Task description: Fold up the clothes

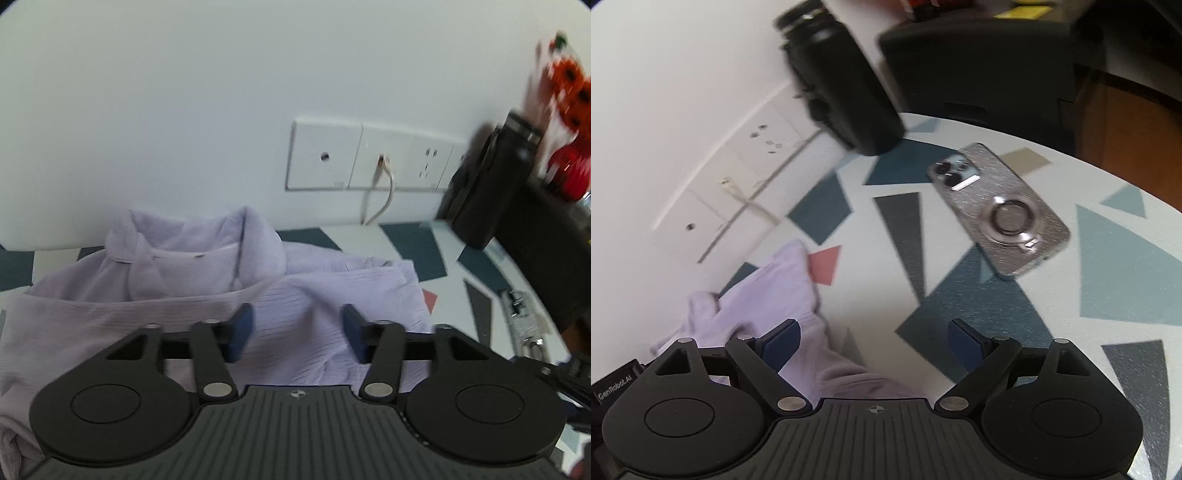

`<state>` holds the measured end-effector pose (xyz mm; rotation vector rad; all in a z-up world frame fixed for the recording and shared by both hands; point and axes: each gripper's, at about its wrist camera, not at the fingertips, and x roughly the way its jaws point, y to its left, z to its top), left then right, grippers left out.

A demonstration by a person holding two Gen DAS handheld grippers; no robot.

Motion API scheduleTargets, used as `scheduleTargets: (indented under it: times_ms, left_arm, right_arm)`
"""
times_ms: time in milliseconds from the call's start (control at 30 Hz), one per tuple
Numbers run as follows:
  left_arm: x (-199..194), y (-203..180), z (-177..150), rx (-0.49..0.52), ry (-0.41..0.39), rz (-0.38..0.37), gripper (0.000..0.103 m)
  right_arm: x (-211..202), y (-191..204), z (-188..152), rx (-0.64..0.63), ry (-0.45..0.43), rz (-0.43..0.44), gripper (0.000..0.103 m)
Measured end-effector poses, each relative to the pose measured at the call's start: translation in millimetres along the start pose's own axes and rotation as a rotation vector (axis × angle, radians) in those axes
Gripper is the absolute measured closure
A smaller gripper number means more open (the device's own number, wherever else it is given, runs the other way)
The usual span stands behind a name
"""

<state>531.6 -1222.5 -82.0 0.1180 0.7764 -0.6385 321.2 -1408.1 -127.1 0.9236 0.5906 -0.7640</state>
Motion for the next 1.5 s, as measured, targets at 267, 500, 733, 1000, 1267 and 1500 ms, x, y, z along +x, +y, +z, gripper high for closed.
scheduleTargets:
  times_ms: [267,500,733,1000,1267,1500]
  left_arm:
    - [-72.7,106.5,-61.3,0.011,-0.164,0.29,0.023]
    - [-63.4,177.4,-129.6,-0.022,-0.03,0.491,0.02]
    - [-45.7,186.5,-145.7,0.012,0.011,0.545,0.02]
    - [-46.1,219.8,-148.6,-0.081,0.017,0.511,0.033]
    - [-46.7,215.3,-151.8,-0.007,0.014,0.498,0.038]
    - [-51.2,212.0,-151.2,0.013,-0.015,0.491,0.038]
  right_arm:
    - [15.8,57.2,-38.8,-0.189,0.044,0.217,0.031]
    - [70.3,90.8,-55.1,-0.2,0.09,0.088,0.032]
    - [83.0,116.8,-62.6,-0.252,0.059,0.07,0.085]
    - [2.7,130.8,-27.3,-0.227,-0.266,0.184,0.101]
    - [21.3,46.2,-27.1,-0.044,-0.064,-0.079,0.103]
    - [31.2,46.0,-28.8,-0.079,-0.043,-0.003,0.074]
